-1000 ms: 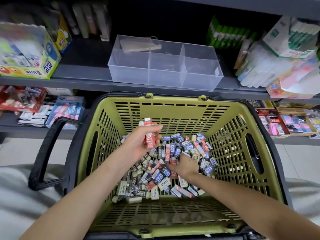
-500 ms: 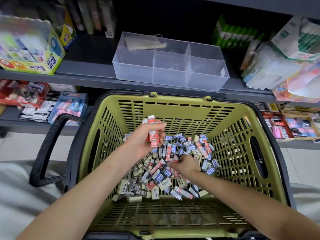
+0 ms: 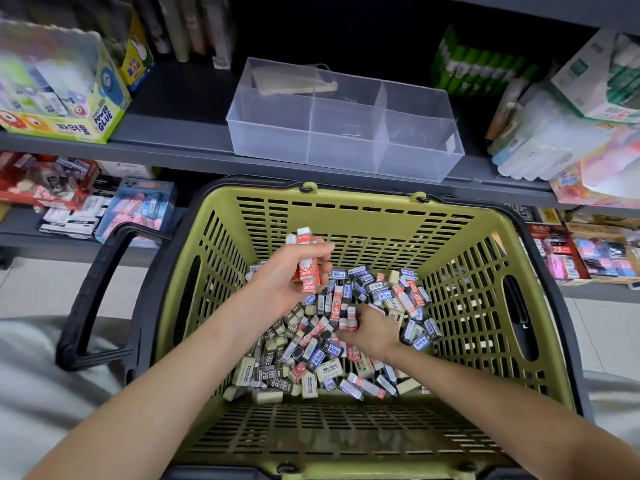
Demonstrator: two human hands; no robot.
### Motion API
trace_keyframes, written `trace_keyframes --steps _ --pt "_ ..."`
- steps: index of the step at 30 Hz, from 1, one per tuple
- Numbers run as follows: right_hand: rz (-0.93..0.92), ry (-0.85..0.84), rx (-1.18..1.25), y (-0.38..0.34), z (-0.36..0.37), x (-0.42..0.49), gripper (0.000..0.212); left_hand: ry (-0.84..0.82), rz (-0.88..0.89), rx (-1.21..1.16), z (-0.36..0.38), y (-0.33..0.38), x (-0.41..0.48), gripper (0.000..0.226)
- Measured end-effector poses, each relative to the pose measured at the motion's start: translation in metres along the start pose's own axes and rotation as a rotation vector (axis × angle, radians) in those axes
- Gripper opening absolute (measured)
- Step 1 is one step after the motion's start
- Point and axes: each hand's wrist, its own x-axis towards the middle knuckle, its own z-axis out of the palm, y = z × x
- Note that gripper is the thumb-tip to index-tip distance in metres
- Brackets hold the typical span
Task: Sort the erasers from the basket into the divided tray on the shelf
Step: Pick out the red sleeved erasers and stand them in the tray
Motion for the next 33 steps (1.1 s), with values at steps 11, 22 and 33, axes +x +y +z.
trace_keyframes --steps 11,22,33 --pt "0.100 -0.229 0.149 -0.001 -0.007 0.014 0.077 0.041 -0.014 0.107 -0.001 -0.010 -0.001 0.040" --pt "0.061 -0.238 0.404 -0.003 -0.028 0.008 0.019 0.058 0.009 0.143 -0.005 -0.009 0.004 0.035" --pt "-0.292 -0.126 0.844 -0.077 -0.159 -0.044 0.007 -0.201 -0.071 0.060 0.013 0.003 -0.010 0.061"
